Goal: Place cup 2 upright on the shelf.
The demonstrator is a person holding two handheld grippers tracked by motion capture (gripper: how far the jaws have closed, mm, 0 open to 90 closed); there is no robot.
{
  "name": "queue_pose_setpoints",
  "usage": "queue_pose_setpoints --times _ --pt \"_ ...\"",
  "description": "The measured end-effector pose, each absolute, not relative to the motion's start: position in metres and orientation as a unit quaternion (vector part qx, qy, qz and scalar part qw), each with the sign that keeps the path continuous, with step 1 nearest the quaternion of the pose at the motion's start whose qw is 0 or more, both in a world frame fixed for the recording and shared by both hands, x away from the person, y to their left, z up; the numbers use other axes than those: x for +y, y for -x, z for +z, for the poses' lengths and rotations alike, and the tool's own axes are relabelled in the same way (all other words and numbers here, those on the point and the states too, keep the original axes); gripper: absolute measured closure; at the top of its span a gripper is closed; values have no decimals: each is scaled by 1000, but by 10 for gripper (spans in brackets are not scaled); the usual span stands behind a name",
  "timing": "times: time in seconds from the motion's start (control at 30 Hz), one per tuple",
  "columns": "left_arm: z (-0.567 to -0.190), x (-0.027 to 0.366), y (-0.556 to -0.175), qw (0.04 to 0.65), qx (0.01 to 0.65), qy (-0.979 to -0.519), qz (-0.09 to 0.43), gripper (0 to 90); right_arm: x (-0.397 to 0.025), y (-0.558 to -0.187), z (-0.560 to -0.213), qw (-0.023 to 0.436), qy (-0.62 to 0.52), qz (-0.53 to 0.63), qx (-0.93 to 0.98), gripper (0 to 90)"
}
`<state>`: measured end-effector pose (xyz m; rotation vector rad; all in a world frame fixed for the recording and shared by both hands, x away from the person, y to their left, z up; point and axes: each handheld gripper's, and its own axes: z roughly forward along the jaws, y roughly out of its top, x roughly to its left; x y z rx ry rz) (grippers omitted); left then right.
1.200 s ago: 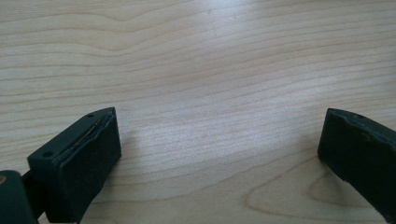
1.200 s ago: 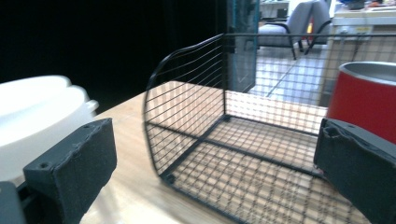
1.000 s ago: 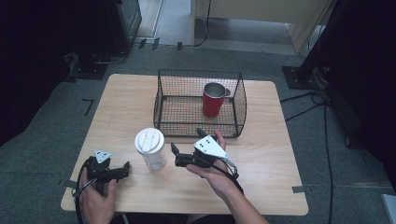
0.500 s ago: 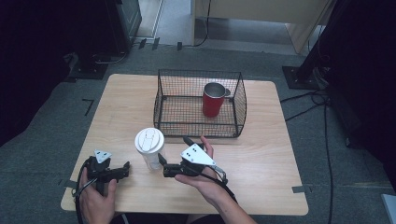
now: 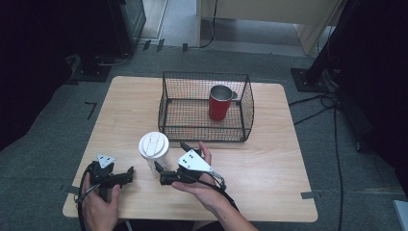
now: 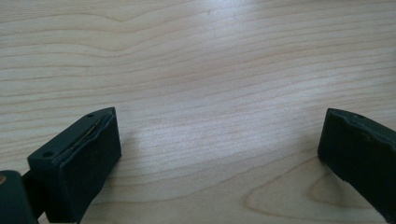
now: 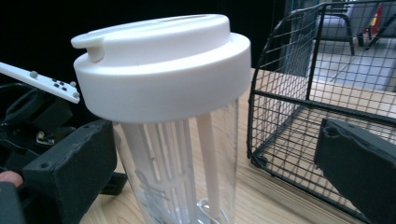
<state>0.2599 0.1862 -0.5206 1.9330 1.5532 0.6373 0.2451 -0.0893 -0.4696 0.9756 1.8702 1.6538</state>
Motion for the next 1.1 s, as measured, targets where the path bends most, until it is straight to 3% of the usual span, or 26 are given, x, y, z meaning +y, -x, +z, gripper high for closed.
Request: queue_pose_setpoints --times 0.63,1.1 --pt "-521 186 -260 287 581 -723 238 0 -62 -254 -476 228 -356 598 681 26" --pt "-521 186 -260 287 581 -723 238 0 -46 -259 -478 235 -363 585 686 144"
